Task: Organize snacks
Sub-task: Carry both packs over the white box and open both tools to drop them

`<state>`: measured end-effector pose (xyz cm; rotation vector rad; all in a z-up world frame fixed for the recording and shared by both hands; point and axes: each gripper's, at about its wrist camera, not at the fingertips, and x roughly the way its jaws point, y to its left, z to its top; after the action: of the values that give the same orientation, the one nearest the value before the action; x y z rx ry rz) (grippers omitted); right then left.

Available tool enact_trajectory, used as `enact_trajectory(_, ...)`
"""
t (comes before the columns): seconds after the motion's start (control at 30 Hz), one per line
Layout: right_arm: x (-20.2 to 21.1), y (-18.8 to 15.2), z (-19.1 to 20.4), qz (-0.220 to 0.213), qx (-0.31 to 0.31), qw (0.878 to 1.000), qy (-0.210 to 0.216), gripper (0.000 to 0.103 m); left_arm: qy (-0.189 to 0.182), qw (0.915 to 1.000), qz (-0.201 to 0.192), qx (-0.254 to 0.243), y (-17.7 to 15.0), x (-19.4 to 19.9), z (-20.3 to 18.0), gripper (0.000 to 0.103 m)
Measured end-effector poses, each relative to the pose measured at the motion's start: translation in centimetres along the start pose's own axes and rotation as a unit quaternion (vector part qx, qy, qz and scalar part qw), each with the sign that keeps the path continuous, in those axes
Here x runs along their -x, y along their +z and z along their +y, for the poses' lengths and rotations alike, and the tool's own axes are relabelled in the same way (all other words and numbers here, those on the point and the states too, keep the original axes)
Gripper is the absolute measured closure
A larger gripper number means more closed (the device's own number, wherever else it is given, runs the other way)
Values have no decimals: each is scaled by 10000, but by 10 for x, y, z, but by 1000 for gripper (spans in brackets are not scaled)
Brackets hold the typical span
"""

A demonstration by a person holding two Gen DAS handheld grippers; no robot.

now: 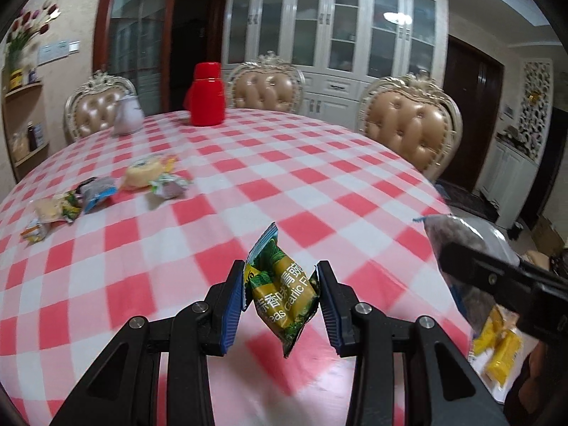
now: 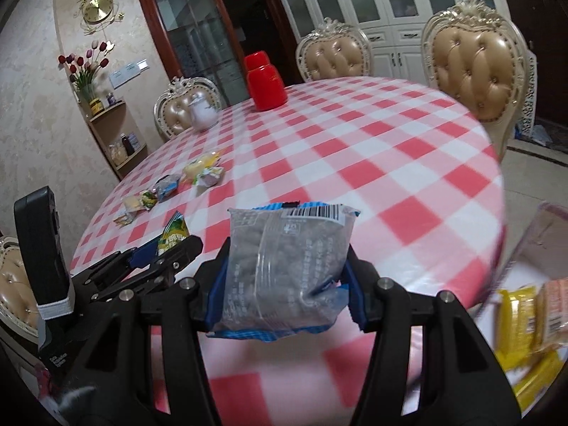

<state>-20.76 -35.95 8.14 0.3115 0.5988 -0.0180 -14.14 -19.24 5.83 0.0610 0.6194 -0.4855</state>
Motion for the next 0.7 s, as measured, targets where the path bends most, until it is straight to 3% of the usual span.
enact_trajectory(0.33, 28, -5, -76, 272, -131, 9946, -988, 44, -1065, 9927, 356, -428, -8, 0, -72, 62)
enact_trajectory(0.47, 34, -9, -102, 425, -104, 9893, -1390, 44, -1544, 9833, 614, -742, -16, -7, -115, 62)
enact_trajectory(0.7, 52, -13, -153, 554, -240, 9736, -2201, 44, -2056, 9645, 813, -1444, -34, -11, -179, 62)
